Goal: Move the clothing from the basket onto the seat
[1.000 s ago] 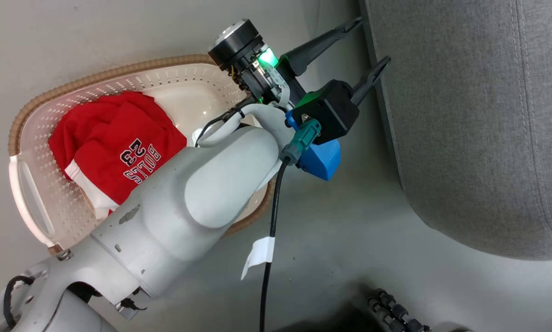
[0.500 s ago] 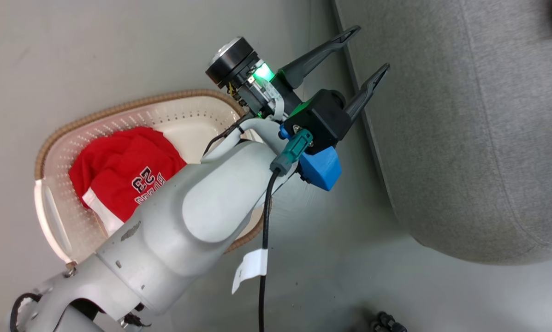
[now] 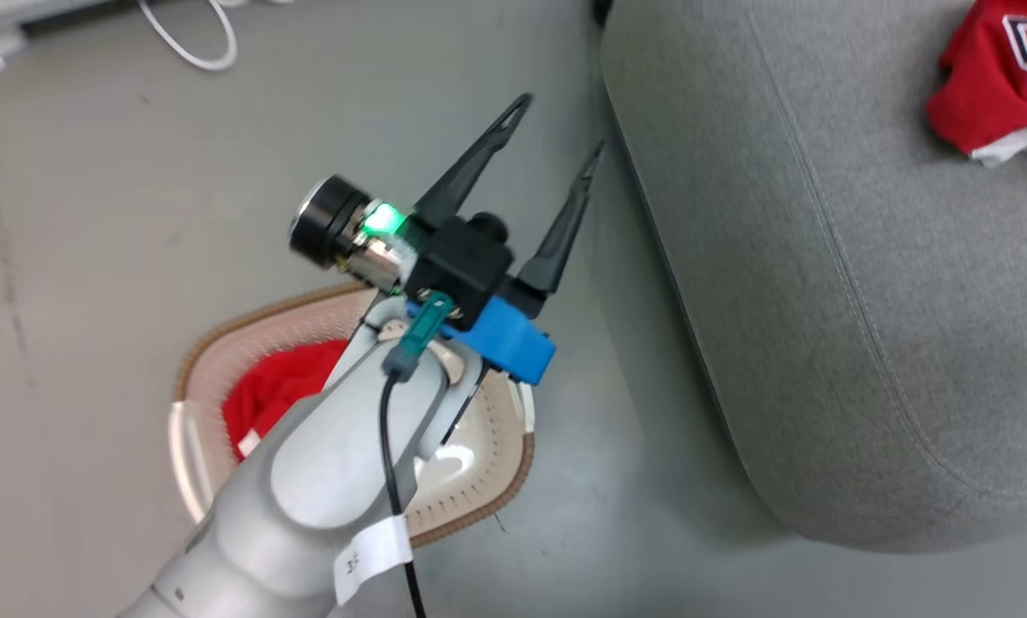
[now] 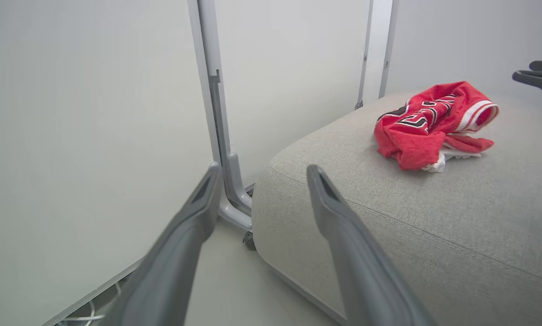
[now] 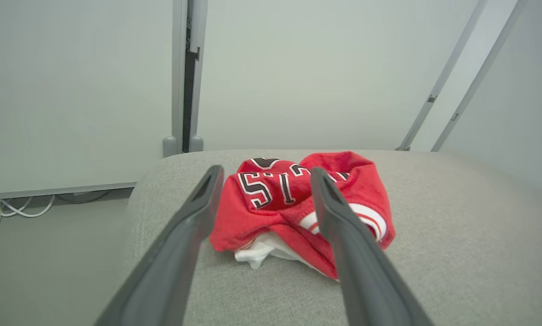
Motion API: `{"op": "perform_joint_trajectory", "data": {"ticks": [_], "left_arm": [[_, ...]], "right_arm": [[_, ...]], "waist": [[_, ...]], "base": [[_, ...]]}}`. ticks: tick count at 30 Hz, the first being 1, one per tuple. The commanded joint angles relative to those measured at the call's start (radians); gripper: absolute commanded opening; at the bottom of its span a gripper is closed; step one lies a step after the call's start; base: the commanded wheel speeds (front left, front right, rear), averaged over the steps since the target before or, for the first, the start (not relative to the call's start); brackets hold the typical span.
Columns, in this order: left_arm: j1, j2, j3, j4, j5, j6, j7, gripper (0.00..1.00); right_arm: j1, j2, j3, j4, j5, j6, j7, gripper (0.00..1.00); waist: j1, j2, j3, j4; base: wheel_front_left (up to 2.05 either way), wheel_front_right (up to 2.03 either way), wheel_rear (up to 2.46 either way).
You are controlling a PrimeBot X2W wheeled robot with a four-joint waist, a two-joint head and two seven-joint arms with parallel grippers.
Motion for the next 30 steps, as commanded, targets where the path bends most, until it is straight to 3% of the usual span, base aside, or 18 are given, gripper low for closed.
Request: {"op": "perform_joint_trajectory", "data": {"ticks": [1,9,18,30], "left_arm": [[0.035,0.004,0.027,-0.014,0.008,0.008,-0.004,1.0],[0.191,0.008,0.21,-0.083,0.028,0.025,-0.004,1.0],[0.351,0.002,0.398,-0.162,0.079,0.011,-0.004,1.0],[0.547,-0.034,0.565,-0.256,0.141,-0.037,-0.004,1.0]], "right_arm": [[0.027,0.008,0.021,-0.017,-0.005,0.0,-0.003,1.0],[0.063,0.037,0.155,-0.066,-0.005,0.0,-0.003,1.0],[0.09,0.085,0.262,-0.084,0.004,0.0,-0.003,1.0],[0.183,0.157,0.31,-0.087,0.019,0.0,-0.003,1.0]], "waist": [[0.0001,-0.0001,-0.075,0.053],[0.0001,-0.0001,-0.172,0.127],[0.0001,-0.0001,-0.261,0.186],[0.0001,-0.0001,-0.364,0.217]], "base": [[0.0,0.0,0.0],[0.0,0.0,0.0],[0.0,0.0,0.0],[0.0,0.0,0.0]]}}
